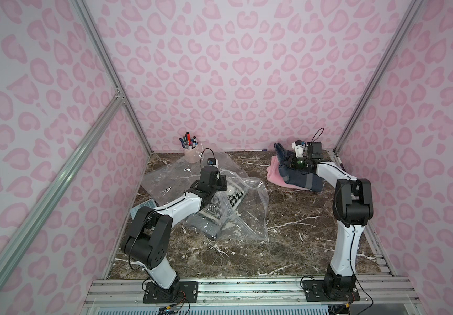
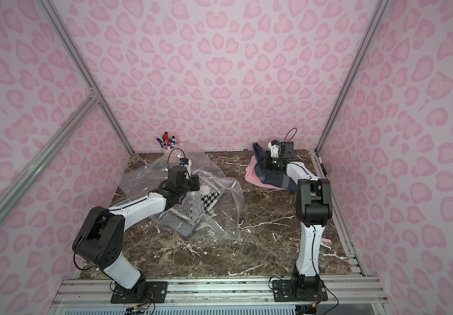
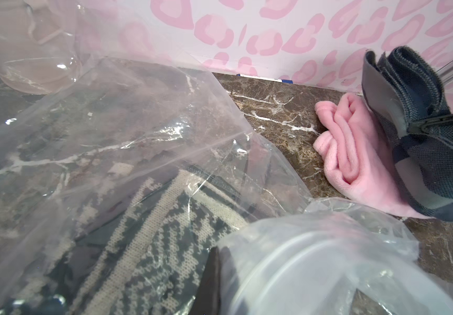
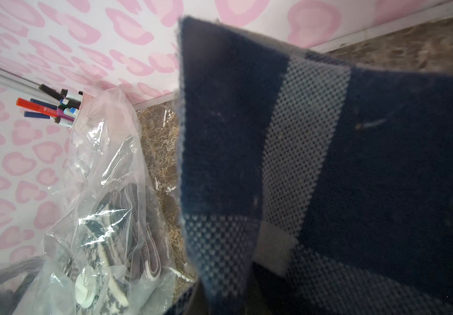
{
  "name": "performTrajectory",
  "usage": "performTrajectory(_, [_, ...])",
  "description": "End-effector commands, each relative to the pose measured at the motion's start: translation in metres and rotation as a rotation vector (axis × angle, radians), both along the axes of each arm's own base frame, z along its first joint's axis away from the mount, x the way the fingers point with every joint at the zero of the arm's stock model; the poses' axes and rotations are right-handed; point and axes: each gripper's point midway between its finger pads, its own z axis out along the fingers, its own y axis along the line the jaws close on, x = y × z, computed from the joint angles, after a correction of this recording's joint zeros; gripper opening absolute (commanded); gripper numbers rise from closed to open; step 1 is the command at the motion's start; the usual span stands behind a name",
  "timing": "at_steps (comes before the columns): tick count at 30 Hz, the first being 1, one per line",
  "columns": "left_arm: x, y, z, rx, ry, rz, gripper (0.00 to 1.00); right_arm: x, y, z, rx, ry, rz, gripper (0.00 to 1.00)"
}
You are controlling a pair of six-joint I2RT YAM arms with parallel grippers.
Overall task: Take the blanket out of the vacuum bag
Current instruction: Place the blanket at the corner of the board.
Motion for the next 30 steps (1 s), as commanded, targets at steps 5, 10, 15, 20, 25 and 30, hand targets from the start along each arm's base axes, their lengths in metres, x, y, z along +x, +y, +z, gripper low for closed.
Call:
performTrajectory(5, [-0.001,-0.004,0.001,0.004,-0.001,-0.027,0.04,-0.003,0.014,0.008,-0.005,-0.048,0.069,0.53])
performTrajectory(10, [-0.001,-0.005,0.002,0.003,-0.001,-0.034,0.04,-0.010,0.024,0.023,0.039,-0.080,0.114,0.62])
performTrajectory(15, [-0.001,-0.006,0.002,0.003,-0.003,-0.035,0.04,-0.015,0.037,0.038,0.171,-0.107,0.157,0.62])
performTrajectory(20, [-0.001,-0.008,0.001,-0.002,0.000,-0.040,0.04,0.002,0.046,0.026,0.315,-0.053,0.144,0.62])
performTrajectory(25, [-0.003,-0.007,0.004,0.003,-0.003,-0.038,0.04,0.025,0.047,-0.011,0.354,0.064,0.086,0.59])
performTrajectory(30, [-0.003,-0.004,0.006,0.017,-0.007,-0.029,0.04,0.020,0.020,-0.051,0.248,0.166,-0.002,0.57])
